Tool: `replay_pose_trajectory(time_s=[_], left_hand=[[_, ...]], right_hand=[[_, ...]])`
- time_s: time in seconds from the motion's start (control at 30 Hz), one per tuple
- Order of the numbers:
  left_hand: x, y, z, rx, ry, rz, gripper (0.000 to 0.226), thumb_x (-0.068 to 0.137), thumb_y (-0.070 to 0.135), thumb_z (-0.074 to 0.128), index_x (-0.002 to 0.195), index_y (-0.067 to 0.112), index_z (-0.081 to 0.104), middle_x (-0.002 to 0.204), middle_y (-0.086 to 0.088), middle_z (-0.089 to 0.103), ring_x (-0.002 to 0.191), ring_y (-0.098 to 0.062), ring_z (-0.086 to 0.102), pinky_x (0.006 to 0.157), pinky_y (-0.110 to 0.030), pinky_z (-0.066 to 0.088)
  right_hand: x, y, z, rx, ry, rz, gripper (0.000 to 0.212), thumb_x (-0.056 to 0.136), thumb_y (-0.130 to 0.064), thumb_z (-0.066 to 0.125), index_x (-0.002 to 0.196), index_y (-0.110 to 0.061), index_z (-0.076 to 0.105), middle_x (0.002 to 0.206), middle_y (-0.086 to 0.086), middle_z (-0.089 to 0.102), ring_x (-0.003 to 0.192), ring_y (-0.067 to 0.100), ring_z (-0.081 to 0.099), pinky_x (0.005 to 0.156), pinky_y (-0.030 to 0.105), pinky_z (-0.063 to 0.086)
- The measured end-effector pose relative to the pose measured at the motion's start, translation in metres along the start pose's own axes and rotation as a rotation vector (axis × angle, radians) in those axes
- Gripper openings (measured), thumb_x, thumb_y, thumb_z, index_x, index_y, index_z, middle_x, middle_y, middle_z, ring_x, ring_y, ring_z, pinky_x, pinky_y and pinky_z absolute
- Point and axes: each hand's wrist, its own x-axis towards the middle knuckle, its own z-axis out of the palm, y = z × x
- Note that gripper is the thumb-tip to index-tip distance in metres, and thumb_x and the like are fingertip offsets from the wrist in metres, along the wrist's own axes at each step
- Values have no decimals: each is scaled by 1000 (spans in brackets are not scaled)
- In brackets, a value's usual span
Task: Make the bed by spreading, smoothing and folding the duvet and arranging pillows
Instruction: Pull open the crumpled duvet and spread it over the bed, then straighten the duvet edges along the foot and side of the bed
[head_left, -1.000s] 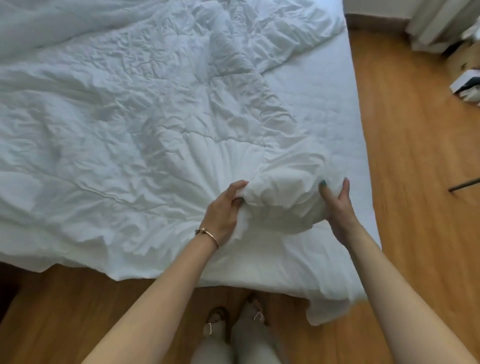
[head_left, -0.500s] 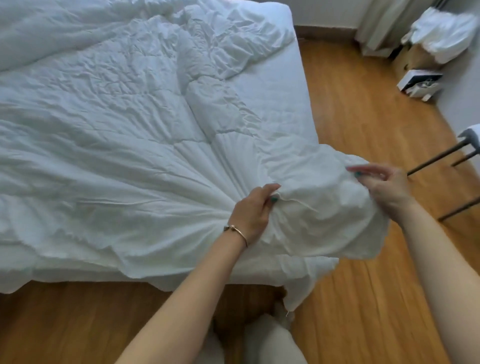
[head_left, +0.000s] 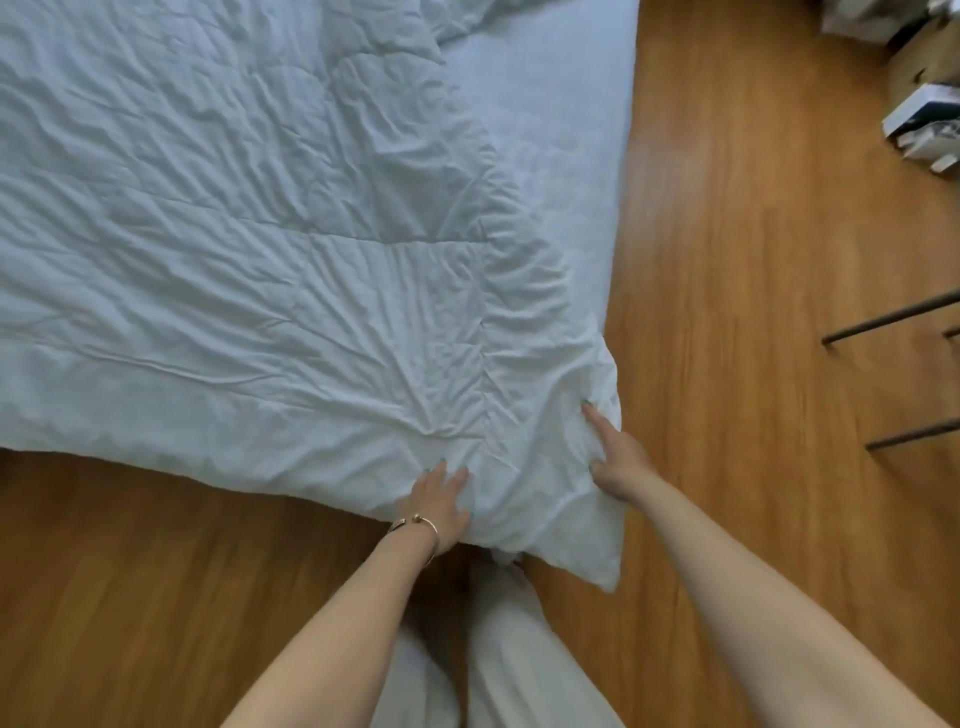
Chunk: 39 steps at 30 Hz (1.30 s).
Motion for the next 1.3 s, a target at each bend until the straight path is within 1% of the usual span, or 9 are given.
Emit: replay_pose_trajectory(time_s=[0.13,0.2,0.27,0.5,0.67,0.8,0.9,1.07,1.3], left_hand=[[-11,18,-11,-139,26,-48,53,98,26,39,149,20,25,158,-3,14,142,-25,23,114,-38,26],[-17,31,-10,-214,33,-54,48,97,22,39,144,13,35,153,-7,26,135,-27,36,108,-36,33],[-27,43,1,-273,9,-41,48,97,22,41,144,12,37,151,-9,30,135,-28,38,109,-34,32],[-69,76,66,-174,-245,64,43,95,27,45,136,16,47,141,-7,49,127,-25,47,104,-31,38],[-66,98,80,4,-369,73,48,94,31,47,141,19,43,143,-4,46,129,-24,45,108,-35,37],[-35,148,72,38,-362,-35,20,93,29,44,105,20,57,118,-7,54,117,-29,51,99,-38,42],[-7,214,81,16,-346,-61,39,93,33,43,126,16,55,130,-8,54,118,-28,51,103,-41,41],[32,326,84,66,-248,63,35,94,31,39,118,15,58,128,-7,57,114,-26,53,97,-35,42],[77,380,27,123,-51,18,39,97,29,36,133,20,49,136,-4,47,120,-24,49,99,-37,43]], right_hand=[[-22,76,4,-122,53,291,61,87,-10,45,144,-30,35,123,6,55,107,28,58,81,34,49],[-56,119,12,-76,-40,534,24,92,-8,44,114,-6,52,100,13,63,83,28,60,64,26,46],[-92,142,27,18,-118,607,20,93,-8,38,104,-2,54,91,15,65,61,22,53,50,22,38],[-151,140,95,244,-146,515,28,96,-12,41,116,-8,60,100,10,64,79,21,56,69,29,47],[-138,153,77,393,115,438,21,92,-13,48,106,-13,64,113,9,64,96,23,58,81,30,45],[-110,185,45,259,-71,337,22,94,-23,47,110,-22,62,114,5,61,97,19,57,80,29,45],[-87,230,4,66,-195,283,27,94,-26,43,111,-25,64,117,3,58,106,20,54,94,35,46],[-62,287,-82,174,-87,367,20,95,-20,42,106,-17,59,109,6,61,98,24,58,88,35,48],[-19,298,-131,262,-277,401,26,95,-22,44,111,-12,61,107,7,61,93,22,57,80,31,46]])
